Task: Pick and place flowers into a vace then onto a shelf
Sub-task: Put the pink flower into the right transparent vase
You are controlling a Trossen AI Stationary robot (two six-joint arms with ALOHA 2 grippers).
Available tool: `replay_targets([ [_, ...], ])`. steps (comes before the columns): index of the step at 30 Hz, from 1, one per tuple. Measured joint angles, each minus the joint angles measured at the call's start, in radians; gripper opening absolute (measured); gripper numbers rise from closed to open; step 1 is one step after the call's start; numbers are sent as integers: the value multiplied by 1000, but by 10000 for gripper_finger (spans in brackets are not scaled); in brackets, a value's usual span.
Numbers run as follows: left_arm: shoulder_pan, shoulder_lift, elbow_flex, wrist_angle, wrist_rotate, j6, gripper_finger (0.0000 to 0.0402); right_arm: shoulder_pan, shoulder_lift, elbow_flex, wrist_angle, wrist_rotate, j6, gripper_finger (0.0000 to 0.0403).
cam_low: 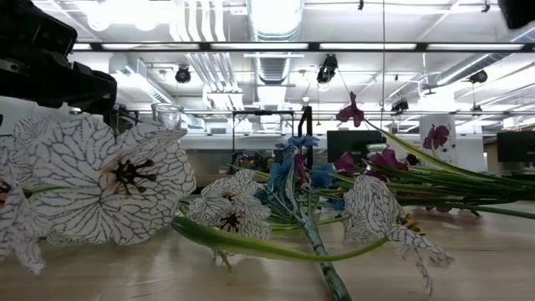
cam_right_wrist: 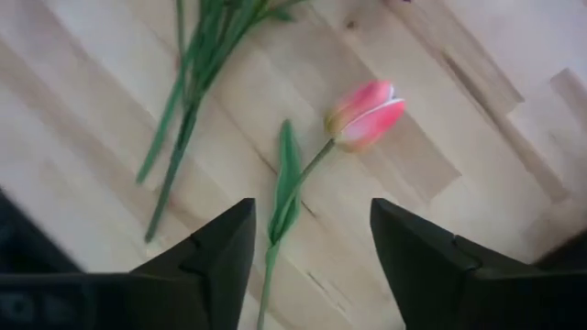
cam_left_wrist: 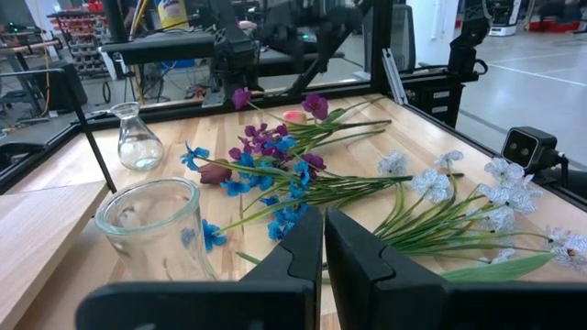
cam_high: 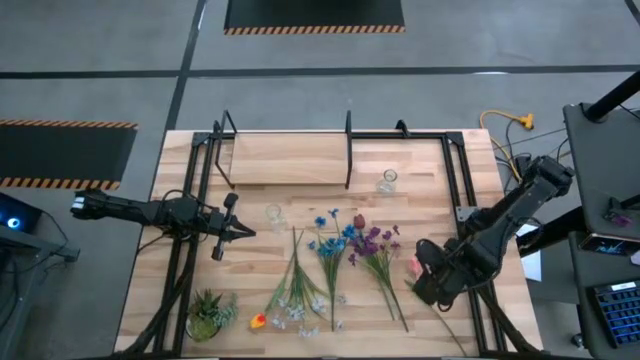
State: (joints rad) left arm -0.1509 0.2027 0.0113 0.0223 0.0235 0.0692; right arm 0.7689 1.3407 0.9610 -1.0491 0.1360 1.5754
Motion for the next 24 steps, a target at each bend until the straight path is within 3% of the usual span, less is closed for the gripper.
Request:
replay_targets([
  [11, 0, 0, 0, 0, 0, 0, 0, -4, 116, -60, 107, -6, 35, 251],
  [24, 0, 0, 0, 1, 0, 0, 0, -3, 275, -33, 121, -18, 102, 232],
])
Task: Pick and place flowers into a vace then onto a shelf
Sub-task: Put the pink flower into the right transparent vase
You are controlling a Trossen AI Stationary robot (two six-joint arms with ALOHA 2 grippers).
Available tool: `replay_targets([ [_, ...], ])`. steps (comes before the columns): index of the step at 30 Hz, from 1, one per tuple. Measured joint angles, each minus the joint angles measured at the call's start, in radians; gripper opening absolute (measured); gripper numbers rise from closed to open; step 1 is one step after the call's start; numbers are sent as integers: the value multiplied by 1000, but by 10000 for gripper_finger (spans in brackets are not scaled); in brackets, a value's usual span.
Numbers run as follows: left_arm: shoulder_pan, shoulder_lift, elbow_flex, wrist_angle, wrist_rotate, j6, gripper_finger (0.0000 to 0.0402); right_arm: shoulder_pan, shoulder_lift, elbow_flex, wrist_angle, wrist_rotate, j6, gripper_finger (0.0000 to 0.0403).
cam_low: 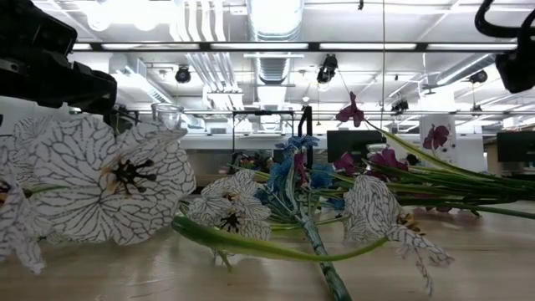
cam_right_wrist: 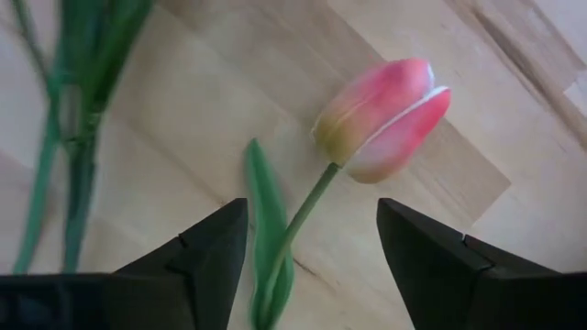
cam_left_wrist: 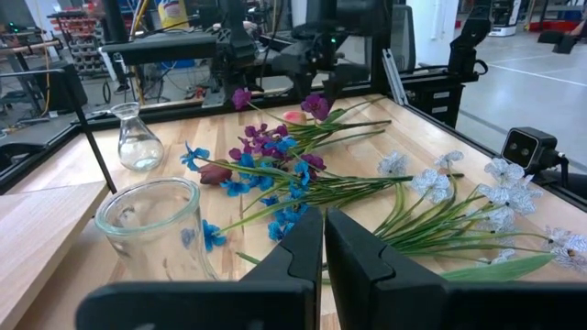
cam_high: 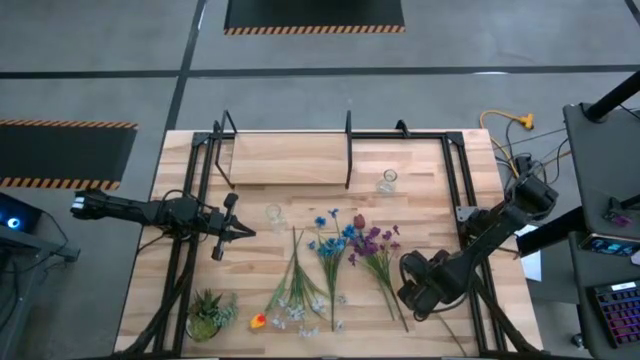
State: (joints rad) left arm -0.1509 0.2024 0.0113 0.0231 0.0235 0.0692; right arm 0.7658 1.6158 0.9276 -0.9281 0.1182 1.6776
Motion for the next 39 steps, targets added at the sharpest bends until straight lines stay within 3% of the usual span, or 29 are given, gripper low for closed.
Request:
replay_targets([
  [14, 0, 0, 0, 1, 0, 0, 0, 0, 37, -1, -7, 47, 213, 198],
  [28, 0, 0, 0, 2, 0, 0, 0, 0, 102, -2, -1, 41, 245, 160],
  [39, 0, 0, 0, 2, 0, 0, 0, 0, 100, -2, -7, 39, 261, 91],
])
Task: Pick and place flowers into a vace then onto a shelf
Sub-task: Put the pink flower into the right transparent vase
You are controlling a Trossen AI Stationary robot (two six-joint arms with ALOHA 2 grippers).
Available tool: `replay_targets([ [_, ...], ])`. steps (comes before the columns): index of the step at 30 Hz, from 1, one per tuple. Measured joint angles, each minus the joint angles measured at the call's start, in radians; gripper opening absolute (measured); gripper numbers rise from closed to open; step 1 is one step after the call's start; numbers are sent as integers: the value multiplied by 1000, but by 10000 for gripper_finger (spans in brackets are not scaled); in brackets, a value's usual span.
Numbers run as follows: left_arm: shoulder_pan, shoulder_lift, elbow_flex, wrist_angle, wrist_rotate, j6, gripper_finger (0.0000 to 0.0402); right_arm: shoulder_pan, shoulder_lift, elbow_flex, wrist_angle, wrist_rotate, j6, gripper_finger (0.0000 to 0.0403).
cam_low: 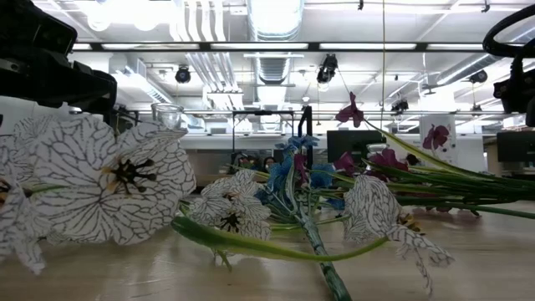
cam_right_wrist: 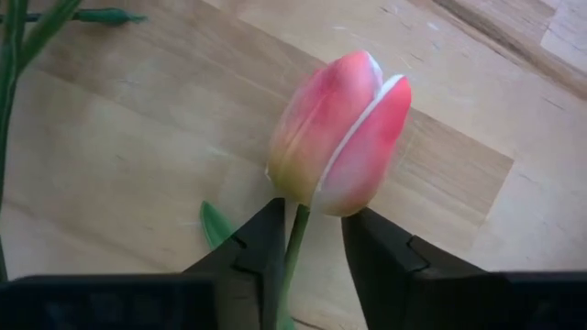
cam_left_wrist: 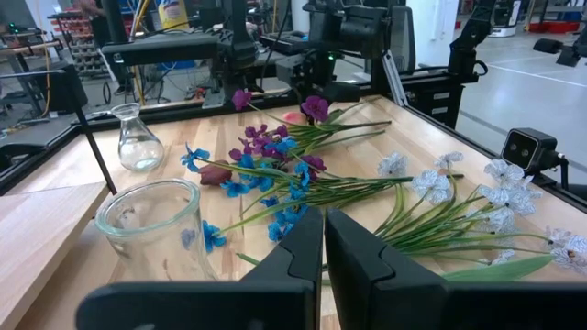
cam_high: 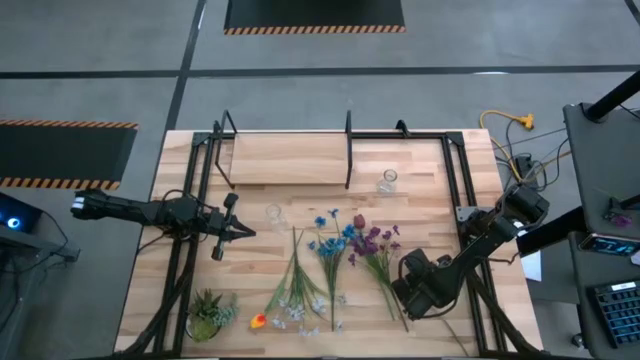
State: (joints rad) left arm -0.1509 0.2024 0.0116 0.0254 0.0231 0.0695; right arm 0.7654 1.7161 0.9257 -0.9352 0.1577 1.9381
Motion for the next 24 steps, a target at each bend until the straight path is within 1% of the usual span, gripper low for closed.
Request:
replay_targets([
  [7, 0, 0, 0, 0, 0, 0, 0, 0, 0, 0, -1, -1, -4, 42],
  [13, 0, 0, 0, 0, 0, 0, 0, 0, -6, 0, -6, -2, -17, 13],
  [17, 0, 0, 0, 0, 0, 0, 0, 0, -28, 0, -8, -2, -51, 10],
  [21, 0, 0, 0, 0, 0, 0, 0, 0, -80, 0, -16, 0, -55, 10],
  [24, 0, 0, 0, 0, 0, 0, 0, 0, -129, 1, -33, 38, -64, 9],
])
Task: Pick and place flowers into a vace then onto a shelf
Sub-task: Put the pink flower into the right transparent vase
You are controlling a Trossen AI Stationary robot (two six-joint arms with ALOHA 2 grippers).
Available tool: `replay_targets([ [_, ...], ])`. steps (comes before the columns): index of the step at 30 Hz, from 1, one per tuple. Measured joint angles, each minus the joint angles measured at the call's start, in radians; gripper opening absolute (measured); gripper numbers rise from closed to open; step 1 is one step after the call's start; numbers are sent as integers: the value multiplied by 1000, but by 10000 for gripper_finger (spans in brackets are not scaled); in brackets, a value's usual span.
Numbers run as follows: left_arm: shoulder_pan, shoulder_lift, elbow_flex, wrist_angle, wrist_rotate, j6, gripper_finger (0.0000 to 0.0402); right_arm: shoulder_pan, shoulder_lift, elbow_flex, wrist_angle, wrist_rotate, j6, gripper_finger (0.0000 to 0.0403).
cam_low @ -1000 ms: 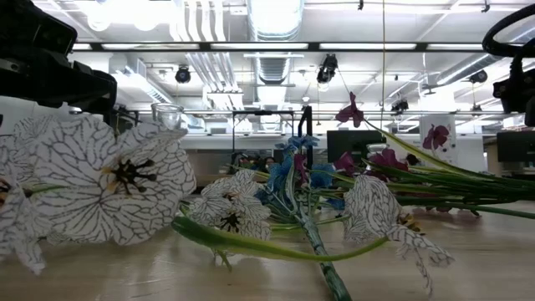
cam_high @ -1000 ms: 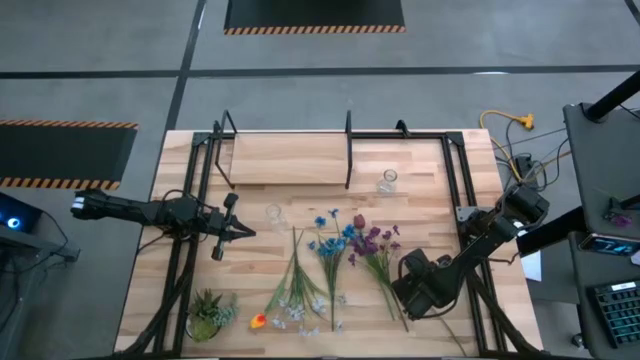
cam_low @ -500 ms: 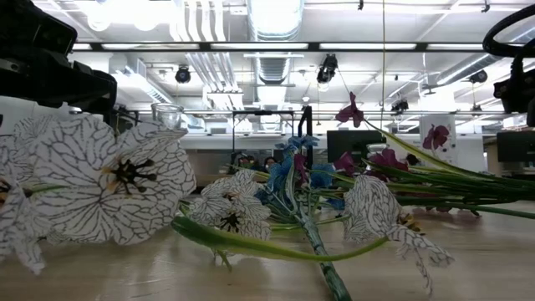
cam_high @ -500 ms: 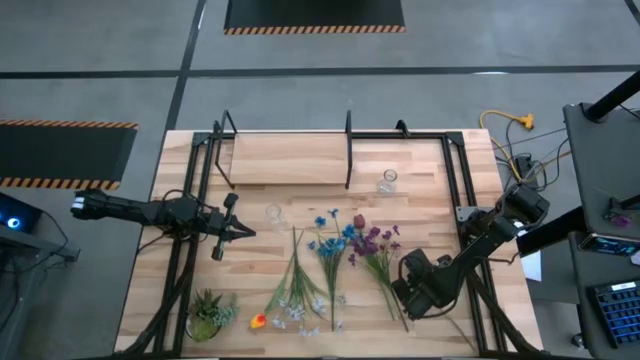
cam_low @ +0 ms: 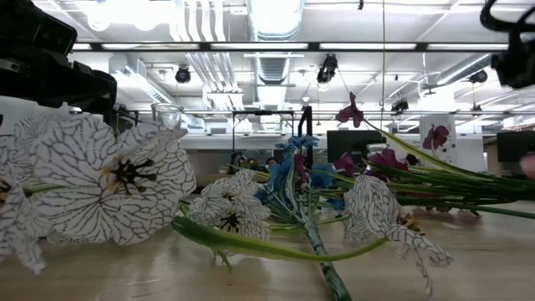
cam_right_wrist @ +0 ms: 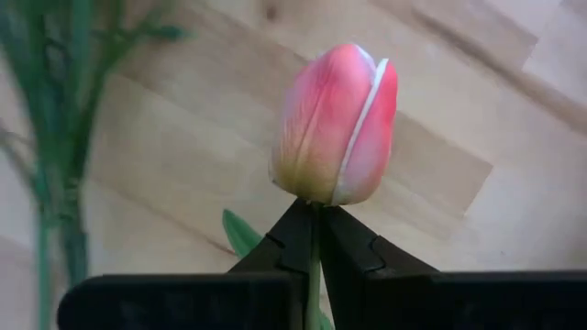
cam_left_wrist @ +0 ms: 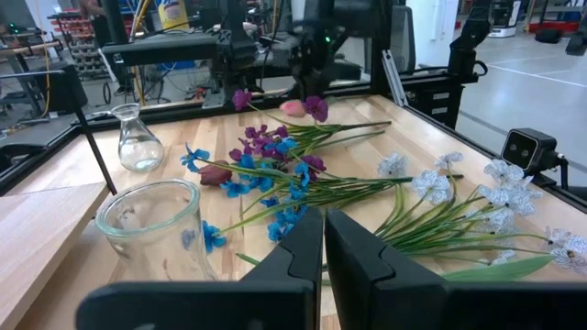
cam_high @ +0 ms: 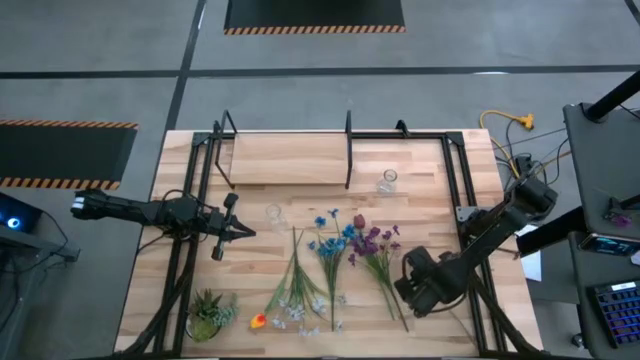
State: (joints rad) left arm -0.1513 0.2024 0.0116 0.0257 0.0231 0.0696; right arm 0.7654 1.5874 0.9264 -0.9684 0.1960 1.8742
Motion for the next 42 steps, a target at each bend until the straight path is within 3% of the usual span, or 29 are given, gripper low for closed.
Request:
replay_targets([
  [16, 0, 0, 1, 0, 0, 0, 0, -1, -324, 1, 4, 462, -315, 9],
  [22, 0, 0, 1, 0, 0, 0, 0, 0, -429, 1, 11, 736, -525, 9],
  [27, 0, 0, 1, 0, 0, 0, 0, -1, -500, 1, 16, 874, -641, 9],
  [35, 0, 0, 1, 0, 0, 0, 0, -57, -599, 1, 139, 890, -912, 9],
  [42, 0, 0, 1, 0, 0, 0, 0, -156, -633, 1, 500, 673, -1376, 9],
])
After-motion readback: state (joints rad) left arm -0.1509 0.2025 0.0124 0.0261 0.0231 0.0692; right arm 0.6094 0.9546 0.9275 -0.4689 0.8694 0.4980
